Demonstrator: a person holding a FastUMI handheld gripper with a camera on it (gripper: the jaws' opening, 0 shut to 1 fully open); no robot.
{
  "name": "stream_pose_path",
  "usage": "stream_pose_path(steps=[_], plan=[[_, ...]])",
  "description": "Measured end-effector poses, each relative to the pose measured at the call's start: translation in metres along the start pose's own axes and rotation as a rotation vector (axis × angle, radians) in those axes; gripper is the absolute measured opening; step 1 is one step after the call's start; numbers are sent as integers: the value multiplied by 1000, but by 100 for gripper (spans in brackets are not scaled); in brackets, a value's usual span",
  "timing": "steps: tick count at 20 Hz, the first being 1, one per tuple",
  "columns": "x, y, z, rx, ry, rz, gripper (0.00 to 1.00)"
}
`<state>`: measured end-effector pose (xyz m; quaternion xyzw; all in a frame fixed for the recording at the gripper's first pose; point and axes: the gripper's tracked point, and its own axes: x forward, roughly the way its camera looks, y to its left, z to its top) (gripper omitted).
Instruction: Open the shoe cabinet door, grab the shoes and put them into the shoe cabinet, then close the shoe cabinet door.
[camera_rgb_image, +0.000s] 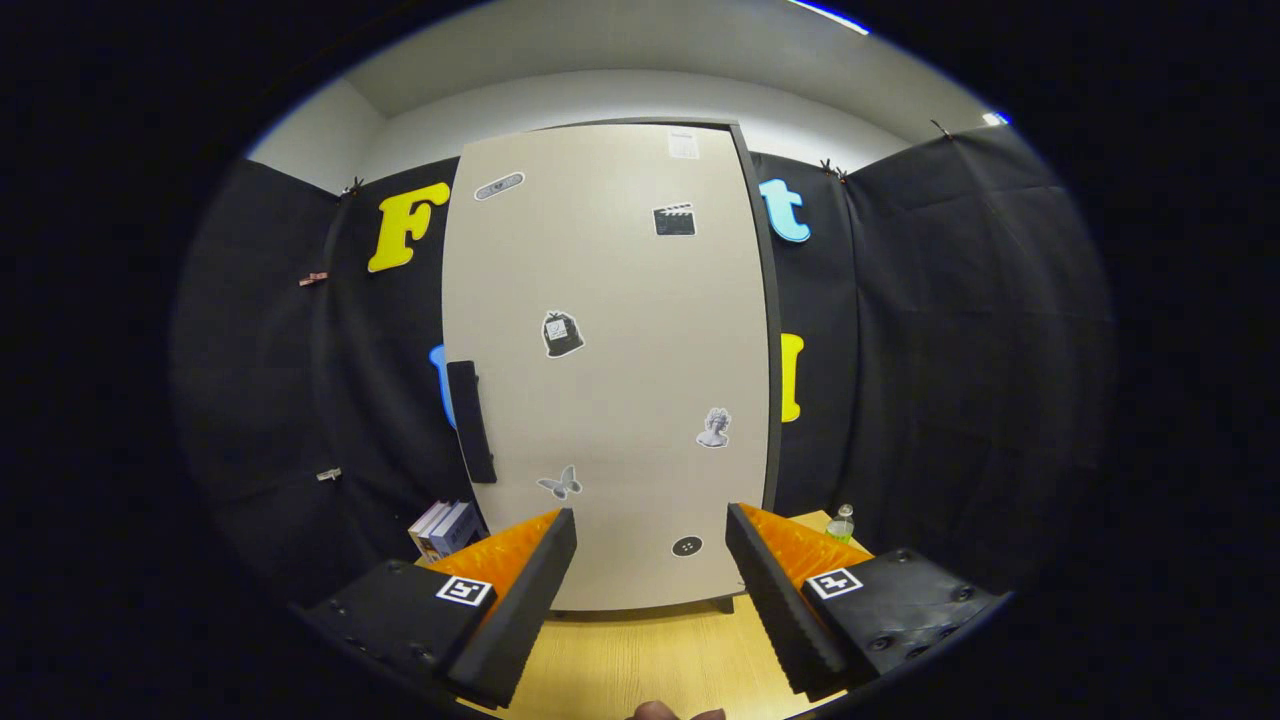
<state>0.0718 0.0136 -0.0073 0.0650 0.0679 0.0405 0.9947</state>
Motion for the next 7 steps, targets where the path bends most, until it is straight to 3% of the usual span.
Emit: stream_pose_path(steps=[7], plan=[[0,1,0,2,0,1,98]])
